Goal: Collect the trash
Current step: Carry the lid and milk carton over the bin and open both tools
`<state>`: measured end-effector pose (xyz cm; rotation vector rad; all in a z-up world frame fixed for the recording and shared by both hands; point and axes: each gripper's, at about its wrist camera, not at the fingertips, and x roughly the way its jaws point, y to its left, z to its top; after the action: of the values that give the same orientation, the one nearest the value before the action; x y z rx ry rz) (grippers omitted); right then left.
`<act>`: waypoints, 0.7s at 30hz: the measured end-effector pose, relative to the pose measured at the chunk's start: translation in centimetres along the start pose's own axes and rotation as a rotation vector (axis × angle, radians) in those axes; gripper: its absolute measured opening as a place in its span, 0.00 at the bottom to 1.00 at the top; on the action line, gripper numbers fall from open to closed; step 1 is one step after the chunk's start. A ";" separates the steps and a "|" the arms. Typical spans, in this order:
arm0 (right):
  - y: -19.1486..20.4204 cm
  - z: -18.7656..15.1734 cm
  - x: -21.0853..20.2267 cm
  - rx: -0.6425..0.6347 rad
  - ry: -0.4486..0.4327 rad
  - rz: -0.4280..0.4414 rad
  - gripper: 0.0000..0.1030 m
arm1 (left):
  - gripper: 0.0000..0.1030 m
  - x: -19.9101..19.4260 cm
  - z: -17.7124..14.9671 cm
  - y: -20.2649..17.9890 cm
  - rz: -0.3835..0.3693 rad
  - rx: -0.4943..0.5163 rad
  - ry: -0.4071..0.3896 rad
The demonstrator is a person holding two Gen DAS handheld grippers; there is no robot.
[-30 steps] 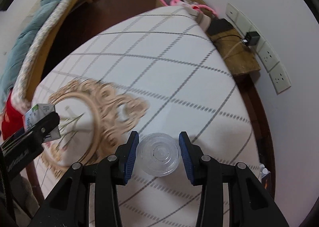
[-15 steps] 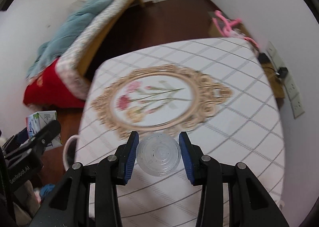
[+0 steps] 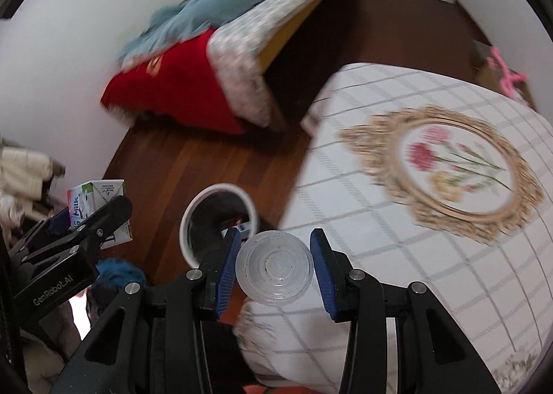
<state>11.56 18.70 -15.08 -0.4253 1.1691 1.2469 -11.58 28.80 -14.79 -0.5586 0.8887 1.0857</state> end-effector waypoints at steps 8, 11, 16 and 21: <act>8.5 1.6 13.0 -0.130 0.209 -0.009 0.42 | 0.87 10.7 -1.4 8.2 -0.006 -0.099 0.248; 10.3 1.7 18.5 -0.164 0.304 -0.027 0.42 | 0.87 15.4 -2.1 10.3 -0.025 -0.126 0.362; 11.8 1.7 26.3 -0.207 0.429 -0.071 0.42 | 0.87 22.1 -2.9 12.4 -0.080 -0.175 0.525; 11.9 1.5 32.6 -0.237 0.548 -0.112 0.42 | 0.87 26.9 -3.2 13.5 -0.099 -0.190 0.638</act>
<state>-2.21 40.29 -38.49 -1.0440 1.4315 1.2099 -20.02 45.33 -38.65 -1.1329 1.2959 0.9137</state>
